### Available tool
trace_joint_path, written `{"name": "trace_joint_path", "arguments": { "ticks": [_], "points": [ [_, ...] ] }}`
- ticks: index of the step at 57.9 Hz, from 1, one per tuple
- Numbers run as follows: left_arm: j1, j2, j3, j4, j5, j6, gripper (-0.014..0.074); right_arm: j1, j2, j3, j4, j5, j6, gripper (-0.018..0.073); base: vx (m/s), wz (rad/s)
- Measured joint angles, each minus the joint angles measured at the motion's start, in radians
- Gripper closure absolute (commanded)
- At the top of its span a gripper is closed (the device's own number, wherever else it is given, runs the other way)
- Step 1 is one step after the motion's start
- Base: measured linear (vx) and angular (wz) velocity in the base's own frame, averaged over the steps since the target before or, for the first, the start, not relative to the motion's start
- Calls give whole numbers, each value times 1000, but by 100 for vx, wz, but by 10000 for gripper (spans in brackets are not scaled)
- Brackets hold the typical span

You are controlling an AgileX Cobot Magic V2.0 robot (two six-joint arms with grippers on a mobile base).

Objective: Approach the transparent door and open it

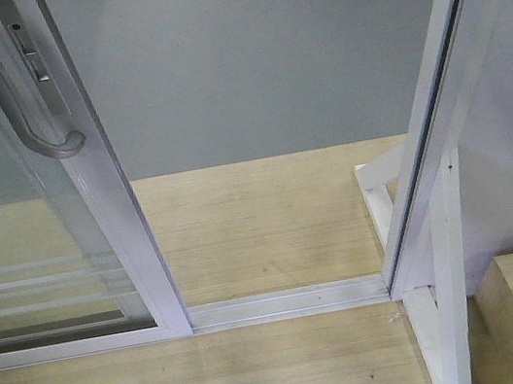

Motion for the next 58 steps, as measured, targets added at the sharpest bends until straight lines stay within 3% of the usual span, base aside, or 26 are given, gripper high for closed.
{"name": "trace_joint_path", "arguments": {
  "ticks": [9, 23, 32, 47, 58],
  "points": [
    [1, -121, 132, -26, -34, 34, 224, 0, 0, 0, 0, 0, 0, 217, 0, 0],
    [1, -355, 388, -273, -244, 118, 224, 0, 0, 0, 1, 32, 0, 217, 0, 0],
    [1, -508, 514, -392, -349, 137, 224, 0, 0, 0, 1, 38, 0, 217, 0, 0],
    [1, -796, 652, -439, -392, 126, 224, 0, 0, 0, 1, 42, 0, 217, 0, 0],
    [1, -962, 673, -479, -294, 40, 224, 0, 0, 0, 2, 45, 0, 217, 0, 0]
  ]
}}
